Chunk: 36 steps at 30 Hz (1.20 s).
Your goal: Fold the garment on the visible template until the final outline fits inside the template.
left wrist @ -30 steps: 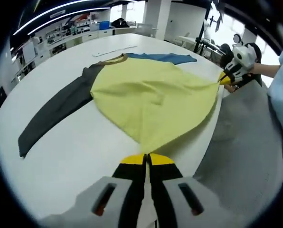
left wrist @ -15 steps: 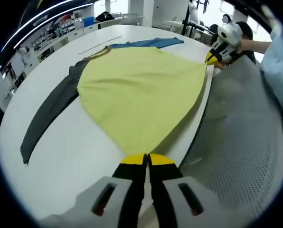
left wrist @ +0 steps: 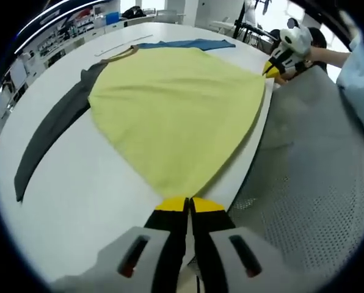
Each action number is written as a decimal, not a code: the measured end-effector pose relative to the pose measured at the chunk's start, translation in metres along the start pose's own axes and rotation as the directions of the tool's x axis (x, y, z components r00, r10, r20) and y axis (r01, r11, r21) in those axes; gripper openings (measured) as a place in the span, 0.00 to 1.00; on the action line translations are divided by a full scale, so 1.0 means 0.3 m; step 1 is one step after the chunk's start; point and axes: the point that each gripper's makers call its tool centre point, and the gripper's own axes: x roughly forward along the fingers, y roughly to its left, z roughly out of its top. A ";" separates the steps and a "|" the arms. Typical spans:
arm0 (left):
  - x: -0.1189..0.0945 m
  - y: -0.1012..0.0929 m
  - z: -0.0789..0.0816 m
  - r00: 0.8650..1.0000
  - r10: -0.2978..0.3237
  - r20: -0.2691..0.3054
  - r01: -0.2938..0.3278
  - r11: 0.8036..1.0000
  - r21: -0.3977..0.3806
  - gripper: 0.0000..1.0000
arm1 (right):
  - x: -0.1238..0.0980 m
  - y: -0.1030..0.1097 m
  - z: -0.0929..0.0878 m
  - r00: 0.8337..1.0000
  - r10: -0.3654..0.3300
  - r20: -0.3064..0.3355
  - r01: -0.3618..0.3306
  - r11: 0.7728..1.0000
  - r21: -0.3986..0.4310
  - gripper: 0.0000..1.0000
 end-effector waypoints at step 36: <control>-0.025 0.013 0.020 0.985 -0.018 0.170 0.049 0.983 -0.179 0.00 | -0.002 0.011 -0.041 0.997 0.062 0.041 -0.067 0.986 0.153 0.11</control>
